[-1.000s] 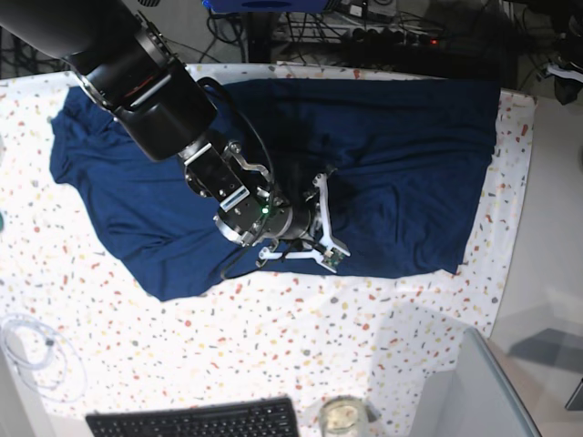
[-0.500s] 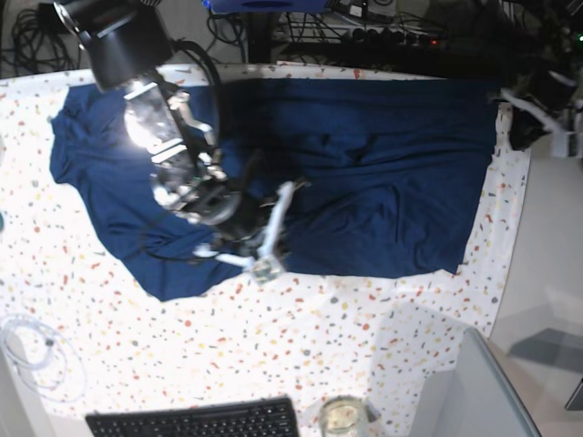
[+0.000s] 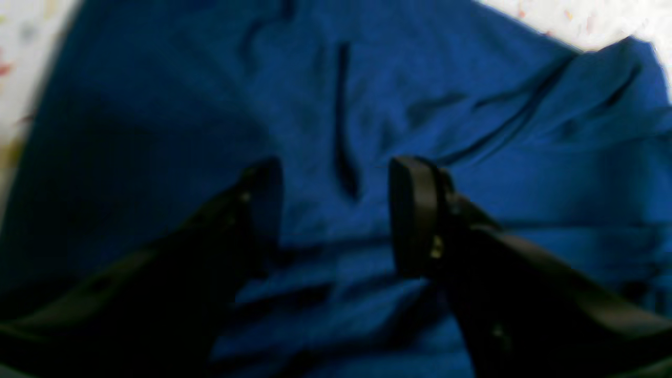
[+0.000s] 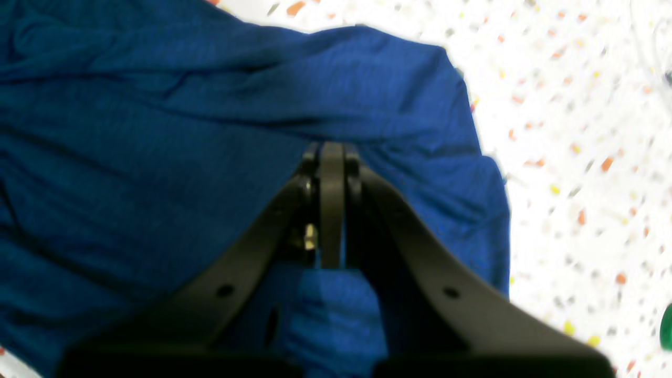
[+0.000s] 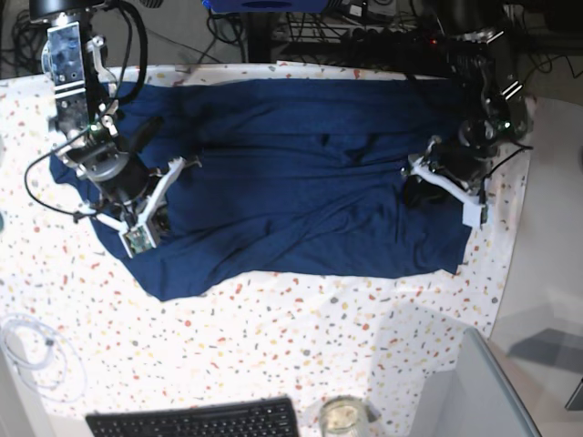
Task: Layout the t-shirt on the table in an organized manner, then fold the t-shirt properly
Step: 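Grasp the shirt fabric with both grippers at opposite sides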
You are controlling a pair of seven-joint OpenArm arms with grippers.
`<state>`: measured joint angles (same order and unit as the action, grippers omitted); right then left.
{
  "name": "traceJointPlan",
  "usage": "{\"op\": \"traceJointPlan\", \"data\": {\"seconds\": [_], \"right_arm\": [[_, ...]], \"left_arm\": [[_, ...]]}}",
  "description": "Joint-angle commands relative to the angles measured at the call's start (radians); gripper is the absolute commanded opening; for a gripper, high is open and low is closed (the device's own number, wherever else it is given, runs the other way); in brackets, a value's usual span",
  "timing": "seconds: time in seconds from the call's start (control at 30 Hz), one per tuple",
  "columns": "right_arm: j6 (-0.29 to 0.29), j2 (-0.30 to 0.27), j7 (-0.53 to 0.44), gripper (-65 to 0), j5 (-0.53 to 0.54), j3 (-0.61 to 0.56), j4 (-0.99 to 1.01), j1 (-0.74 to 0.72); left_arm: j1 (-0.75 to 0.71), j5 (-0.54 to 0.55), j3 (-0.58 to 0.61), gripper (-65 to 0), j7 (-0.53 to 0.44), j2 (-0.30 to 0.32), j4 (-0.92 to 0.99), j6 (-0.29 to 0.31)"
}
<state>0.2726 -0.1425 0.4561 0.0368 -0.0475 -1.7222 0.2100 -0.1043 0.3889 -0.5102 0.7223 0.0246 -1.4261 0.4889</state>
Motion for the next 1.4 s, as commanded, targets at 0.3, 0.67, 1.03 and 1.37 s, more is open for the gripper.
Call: {"op": "traceJointPlan", "data": {"seconds": [0.3, 0.67, 1.03, 1.37], "right_arm": [[-0.003, -0.007, -0.029, -64.7, 0.004, 0.018, -0.022, 0.032], [-0.003, -0.007, -0.029, -64.7, 0.005, 0.018, -0.022, 0.038], [-0.003, -0.007, -0.029, -64.8, 0.005, 0.018, -0.017, 0.038], [-0.003, -0.004, -0.027, -64.8, 0.005, 0.011, 0.000, 0.030]], "left_arm": [[0.074, 0.009, 0.063, -33.6, -0.014, 0.007, 0.109, 0.001], [0.127, 0.009, 0.072, -33.7, -0.017, 0.005, 0.190, -0.057], [0.151, 0.015, 0.074, -65.0, -0.010, 0.005, 0.164, -0.058], [0.160, 0.017, 0.074, -65.0, 0.124, -0.038, -0.095, -0.060]]}}
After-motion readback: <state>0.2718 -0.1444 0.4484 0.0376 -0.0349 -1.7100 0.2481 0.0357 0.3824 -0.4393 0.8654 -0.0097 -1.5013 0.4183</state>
